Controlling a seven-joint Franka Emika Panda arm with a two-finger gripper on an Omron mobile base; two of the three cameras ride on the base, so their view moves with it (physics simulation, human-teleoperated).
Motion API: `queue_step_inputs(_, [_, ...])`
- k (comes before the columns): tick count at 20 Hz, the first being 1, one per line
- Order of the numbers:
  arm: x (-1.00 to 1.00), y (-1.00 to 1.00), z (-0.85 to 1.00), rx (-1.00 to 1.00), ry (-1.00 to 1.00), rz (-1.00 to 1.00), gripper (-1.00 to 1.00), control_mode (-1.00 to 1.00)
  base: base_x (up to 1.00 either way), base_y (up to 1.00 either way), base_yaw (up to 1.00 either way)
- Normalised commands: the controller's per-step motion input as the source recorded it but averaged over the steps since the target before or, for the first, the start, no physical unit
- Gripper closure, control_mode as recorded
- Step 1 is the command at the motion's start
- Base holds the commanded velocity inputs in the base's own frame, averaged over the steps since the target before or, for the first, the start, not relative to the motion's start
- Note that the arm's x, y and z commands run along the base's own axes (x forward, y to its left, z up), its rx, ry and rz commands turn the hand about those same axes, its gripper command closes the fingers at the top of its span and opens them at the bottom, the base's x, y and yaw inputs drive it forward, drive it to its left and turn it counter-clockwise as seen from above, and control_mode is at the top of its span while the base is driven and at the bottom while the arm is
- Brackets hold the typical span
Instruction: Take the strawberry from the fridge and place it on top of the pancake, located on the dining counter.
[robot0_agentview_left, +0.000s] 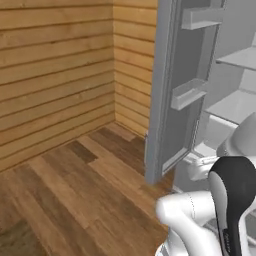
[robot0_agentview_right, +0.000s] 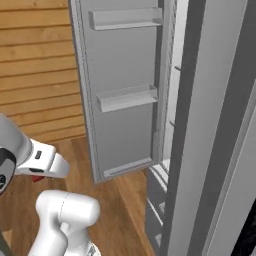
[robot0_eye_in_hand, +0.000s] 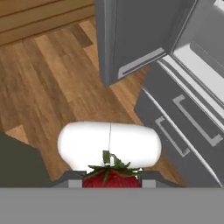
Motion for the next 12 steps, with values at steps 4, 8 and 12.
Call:
queue_step_inputs(4, [0.0, 0.0, 0.0, 0.0, 0.0, 0.0, 1.0, 1.0, -0.9, 0.24, 0.51])
queue_step_inputs(8, [0.0, 0.0, 0.0, 0.0, 0.0, 0.0, 1.0, 1.0, -0.49, 0.27, 0.45])
queue_step_inputs(12, [0.0, 0.0, 0.0, 0.0, 0.0, 0.0, 1.0, 1.0, 0.0, 0.27, 0.48])
